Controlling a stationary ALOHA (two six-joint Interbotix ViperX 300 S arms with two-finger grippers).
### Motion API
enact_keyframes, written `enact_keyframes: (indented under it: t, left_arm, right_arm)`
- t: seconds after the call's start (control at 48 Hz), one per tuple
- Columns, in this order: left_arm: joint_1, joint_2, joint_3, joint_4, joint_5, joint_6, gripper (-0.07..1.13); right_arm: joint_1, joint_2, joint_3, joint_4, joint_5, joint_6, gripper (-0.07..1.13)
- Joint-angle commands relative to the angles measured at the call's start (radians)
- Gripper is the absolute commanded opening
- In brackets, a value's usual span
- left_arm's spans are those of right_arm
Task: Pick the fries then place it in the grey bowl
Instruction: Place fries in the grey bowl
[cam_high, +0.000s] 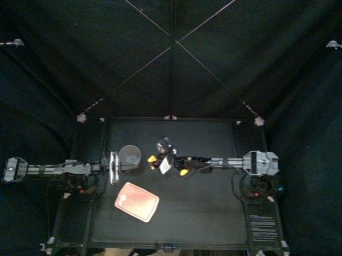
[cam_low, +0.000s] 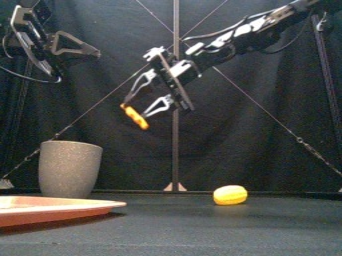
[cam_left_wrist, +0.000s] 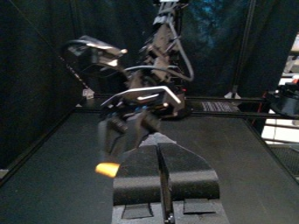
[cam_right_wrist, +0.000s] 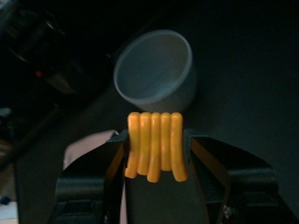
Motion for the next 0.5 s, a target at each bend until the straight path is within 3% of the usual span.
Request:
enact_keyframes:
  t: [0.021,0.333,0.5]
  left_arm:
    - [-0.012,-0.003,-0.017,0.011,-0.011,0.002,0.01]
    - [-0.020,-0.005,-0.009,0.021,-0.011,0.003,0.01]
    - [-0.021,-0.006,-0.008,0.041,-0.012,0.003,0.01]
  right_arm:
    - [-0.054,0.057,-0.109,-0.005,-0.132,-0.003,0.62]
    - [-0.091,0.275,-0.400,-0.077,-0.149,-0.006,0.64]
    - [-0.089,0.328,-0.491,-0.123,-0.143,-0.003,0.80]
